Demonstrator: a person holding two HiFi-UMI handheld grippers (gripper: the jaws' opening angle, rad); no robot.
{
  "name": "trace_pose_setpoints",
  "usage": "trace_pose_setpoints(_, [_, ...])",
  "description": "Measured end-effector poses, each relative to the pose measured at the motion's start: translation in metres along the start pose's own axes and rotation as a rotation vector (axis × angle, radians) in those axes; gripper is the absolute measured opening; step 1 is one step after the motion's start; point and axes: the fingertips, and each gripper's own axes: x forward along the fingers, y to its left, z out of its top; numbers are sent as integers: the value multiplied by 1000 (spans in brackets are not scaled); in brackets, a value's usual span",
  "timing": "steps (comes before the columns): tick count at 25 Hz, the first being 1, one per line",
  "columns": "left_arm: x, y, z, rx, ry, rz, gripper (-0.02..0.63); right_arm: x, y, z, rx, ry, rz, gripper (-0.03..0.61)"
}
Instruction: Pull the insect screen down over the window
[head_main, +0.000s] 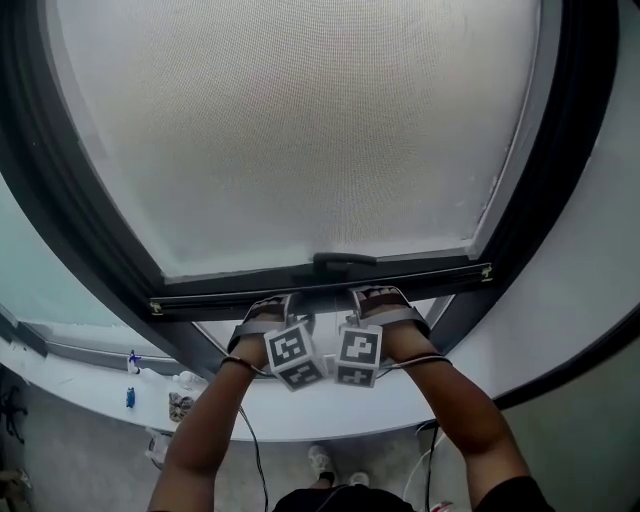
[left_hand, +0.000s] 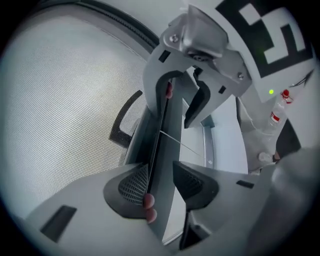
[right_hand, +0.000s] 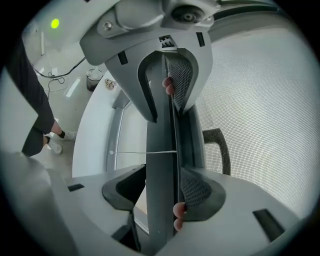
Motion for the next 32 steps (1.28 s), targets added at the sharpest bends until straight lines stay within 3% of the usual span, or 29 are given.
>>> trace_pose_setpoints(4, [-5,-2,0,-7,3,-33,152,-2,-1,1,-1,1,6,201])
trace_pose_setpoints(7, [4,1,-4,12,-1,14,152,-2,-1,2,12,-8,6,200])
trace_pose_setpoints(9, [1,1,-1,3,-3,5,152,-1,-1,1,8,-3,2,201])
trace_pose_setpoints(12, [-3,-2,1,4,21,-32,152,0,-1,0,-8,9,3,201])
trace_pose_setpoints(17, [5,0,-2,24,47,-8,150,4,-5,-2,-6,10,-8,201])
trace_pose_setpoints(20, [4,-4,-7,25,72,-33,152,3,-4,-1,-2,10,-2,201])
trace_pose_setpoints(28, [-3,-3,1,0,30,-34,152,-1,-1,0,-2,15,19,199])
trace_pose_setpoints(32, [0,-6,-8,17,57,-65,152,0,-2,1,13,7,17,201])
